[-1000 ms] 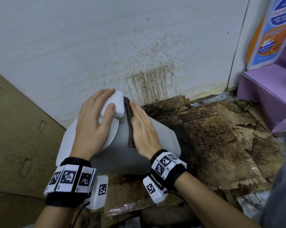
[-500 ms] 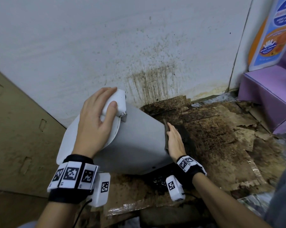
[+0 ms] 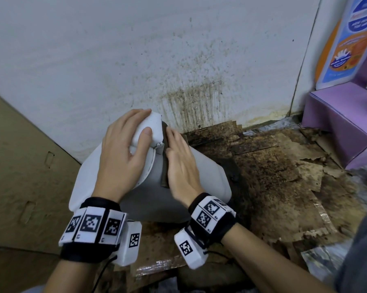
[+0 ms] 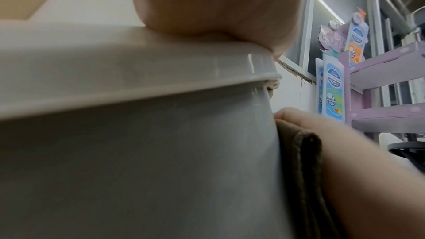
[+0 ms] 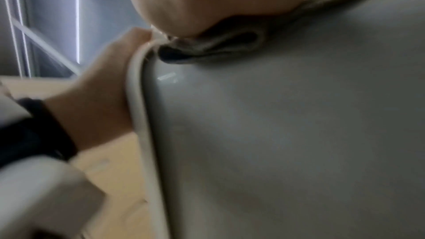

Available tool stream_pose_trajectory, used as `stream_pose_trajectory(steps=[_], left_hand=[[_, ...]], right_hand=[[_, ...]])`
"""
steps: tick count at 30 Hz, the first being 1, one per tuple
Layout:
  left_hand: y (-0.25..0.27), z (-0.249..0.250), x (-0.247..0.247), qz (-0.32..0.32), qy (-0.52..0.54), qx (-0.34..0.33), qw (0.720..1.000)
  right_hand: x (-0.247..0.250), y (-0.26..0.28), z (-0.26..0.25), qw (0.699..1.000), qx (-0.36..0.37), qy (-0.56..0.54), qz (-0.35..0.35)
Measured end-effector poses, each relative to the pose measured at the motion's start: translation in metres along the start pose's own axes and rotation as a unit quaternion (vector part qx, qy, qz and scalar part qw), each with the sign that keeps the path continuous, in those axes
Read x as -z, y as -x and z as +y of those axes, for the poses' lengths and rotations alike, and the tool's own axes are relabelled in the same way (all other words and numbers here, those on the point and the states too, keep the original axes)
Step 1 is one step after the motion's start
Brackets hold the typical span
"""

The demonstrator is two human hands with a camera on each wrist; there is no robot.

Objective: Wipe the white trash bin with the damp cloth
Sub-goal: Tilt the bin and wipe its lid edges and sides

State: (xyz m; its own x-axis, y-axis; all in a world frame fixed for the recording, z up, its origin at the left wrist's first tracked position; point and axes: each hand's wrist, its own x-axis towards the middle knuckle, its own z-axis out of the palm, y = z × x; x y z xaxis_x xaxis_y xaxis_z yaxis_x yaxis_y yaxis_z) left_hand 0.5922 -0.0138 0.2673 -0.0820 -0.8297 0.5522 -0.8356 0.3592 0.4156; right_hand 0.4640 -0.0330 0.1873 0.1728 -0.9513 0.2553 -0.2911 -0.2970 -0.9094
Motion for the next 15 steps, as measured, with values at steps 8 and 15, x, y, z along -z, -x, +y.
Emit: stream_pose_trajectory(steps=[8,15], left_hand=[[-0.002,-0.005,0.003,-0.004,0.006,0.013,1.0],[-0.002,-0.01,0.007,0.008,0.025,0.025,0.999]], right_hand=[[0.009,0.028,0.08,0.996,0.034,0.016,0.085],[0.029,0.046,0.145,0.978,-0.159,-0.032,0.133]])
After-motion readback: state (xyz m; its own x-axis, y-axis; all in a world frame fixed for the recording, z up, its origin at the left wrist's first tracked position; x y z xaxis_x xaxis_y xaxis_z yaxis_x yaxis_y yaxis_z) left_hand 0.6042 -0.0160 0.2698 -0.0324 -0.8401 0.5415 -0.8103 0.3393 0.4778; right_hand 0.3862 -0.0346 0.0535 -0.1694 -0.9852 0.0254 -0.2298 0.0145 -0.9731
